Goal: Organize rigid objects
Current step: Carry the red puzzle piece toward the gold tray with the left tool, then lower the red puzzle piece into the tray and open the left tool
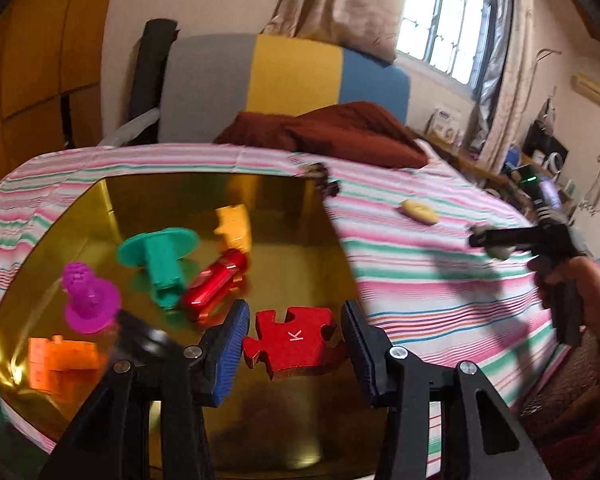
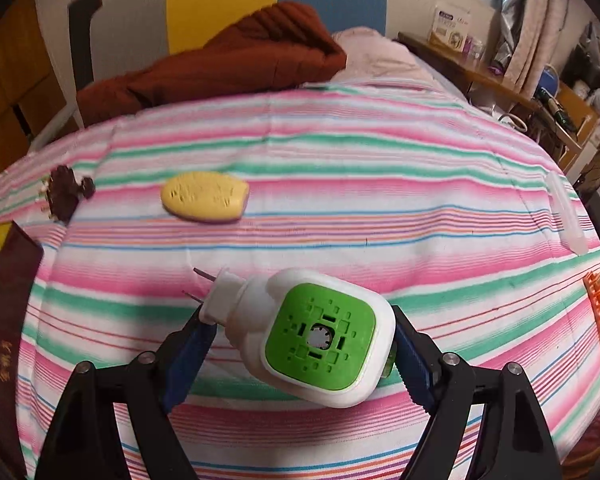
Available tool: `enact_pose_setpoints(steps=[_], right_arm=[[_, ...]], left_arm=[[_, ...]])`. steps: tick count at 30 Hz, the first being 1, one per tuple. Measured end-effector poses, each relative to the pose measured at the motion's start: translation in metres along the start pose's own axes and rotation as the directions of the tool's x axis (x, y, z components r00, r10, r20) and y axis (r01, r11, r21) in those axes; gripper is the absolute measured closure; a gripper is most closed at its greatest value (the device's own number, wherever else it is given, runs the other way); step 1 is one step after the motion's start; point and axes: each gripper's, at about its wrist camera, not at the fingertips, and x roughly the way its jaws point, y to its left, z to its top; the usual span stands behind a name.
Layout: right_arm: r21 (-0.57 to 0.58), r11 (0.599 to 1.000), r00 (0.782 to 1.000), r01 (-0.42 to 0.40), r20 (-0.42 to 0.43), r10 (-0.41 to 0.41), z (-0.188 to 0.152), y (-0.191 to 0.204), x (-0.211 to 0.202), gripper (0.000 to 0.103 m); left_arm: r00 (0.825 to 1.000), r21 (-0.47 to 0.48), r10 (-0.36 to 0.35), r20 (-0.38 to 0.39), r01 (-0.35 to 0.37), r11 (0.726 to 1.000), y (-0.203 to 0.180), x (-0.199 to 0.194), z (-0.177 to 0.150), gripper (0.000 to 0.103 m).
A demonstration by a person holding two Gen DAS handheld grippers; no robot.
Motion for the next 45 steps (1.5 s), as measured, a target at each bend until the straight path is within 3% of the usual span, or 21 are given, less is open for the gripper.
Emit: enact_pose_setpoints(steps=[5,13,24,35,40,45], right_arm=[[-0.019,1.000,1.000,-0.001,0.012,0.001,0.004,0.004,0.001,0.019],[-0.026,1.000,1.000,0.004,0.015,-0.003,0.005,0.005,0.003,0.019],[-0.027,1.000,1.000,0.010,0.014,-0.009,0.004,0.004,0.002,0.019],[-0.030,0.998,0.997,-0.062,0.040,0.063,0.001,0.014,-0.009,0.019],[-0.111,0.990,0.990,-0.090,0.095,0.101,-0.003,0.036,-0.026,0.019],[-0.163,0.975,0.984,-0.148,0.070,0.161,-0.015,0.067,-0.031,0.019]], left_arm=[[0.996,-0.013,0.010,-0.086,-0.011,1.000,0.018,0.014,-0.010,0.055],[0.995,-0.028,0.001,-0.098,-0.004,1.000,0.020,0.014,-0.021,0.055],[0.996,-0.002,0.030,0.084,-0.029,1.000,0.015,-0.020,-0.034,0.053],[0.995,-0.048,0.052,0.085,-0.048,0.998,0.022,-0.023,-0.034,0.053],[0.996,-0.038,0.044,0.083,-0.041,0.998,0.021,-0.023,-0.034,0.053],[0.995,-0.040,0.028,0.093,-0.024,0.999,0.021,-0.026,-0.034,0.053]])
